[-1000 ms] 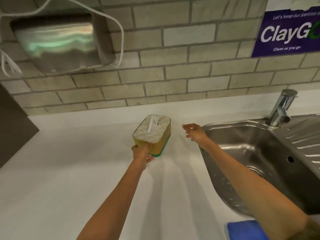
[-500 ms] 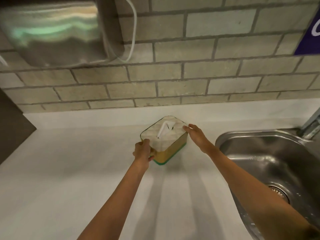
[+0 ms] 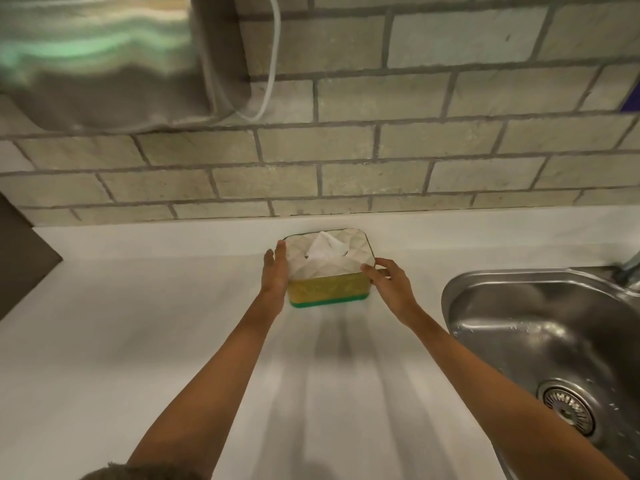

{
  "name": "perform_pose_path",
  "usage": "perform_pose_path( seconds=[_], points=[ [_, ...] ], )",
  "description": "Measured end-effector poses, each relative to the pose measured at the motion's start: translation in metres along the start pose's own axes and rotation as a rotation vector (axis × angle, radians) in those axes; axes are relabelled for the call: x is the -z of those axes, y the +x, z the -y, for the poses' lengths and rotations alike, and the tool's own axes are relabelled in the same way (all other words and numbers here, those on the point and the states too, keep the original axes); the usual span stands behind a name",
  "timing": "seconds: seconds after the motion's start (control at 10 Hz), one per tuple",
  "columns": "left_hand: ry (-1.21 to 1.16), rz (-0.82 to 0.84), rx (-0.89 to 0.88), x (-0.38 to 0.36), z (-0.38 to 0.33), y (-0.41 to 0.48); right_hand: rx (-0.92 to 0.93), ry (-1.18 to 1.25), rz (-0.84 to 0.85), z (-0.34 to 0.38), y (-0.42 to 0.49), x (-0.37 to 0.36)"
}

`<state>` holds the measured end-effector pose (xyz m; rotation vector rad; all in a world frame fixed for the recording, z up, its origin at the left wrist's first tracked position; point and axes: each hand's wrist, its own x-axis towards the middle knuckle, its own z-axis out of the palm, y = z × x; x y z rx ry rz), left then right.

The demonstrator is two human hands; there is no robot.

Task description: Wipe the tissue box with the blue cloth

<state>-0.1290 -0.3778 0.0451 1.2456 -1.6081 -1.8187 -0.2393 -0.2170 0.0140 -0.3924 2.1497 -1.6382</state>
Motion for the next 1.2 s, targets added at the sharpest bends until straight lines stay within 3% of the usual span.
perform_pose_path(
  seconds=[0.2,0.8,1.0,1.2],
  points=[
    [-0.092,0.077,-0.026,-0.002,-0.006,0.015,0.002,0.000,-0.011,0.006,0.007,-0.007],
    [-0.043,0.104,-0.019,-0.006,-0.009,0.035,-0.077,0.046,0.002,0.013,0.016,-0.011],
    [0.234,-0.019,-0.087,0.003,-0.004,0.021,-0.095,-0.081,0.014,0.018,0.003,-0.004],
    [0.599,-0.034,-0.422,0.014,0.008,-0.018,-0.074,-0.258,0.041,0.023,-0.024,0.011]
  ],
)
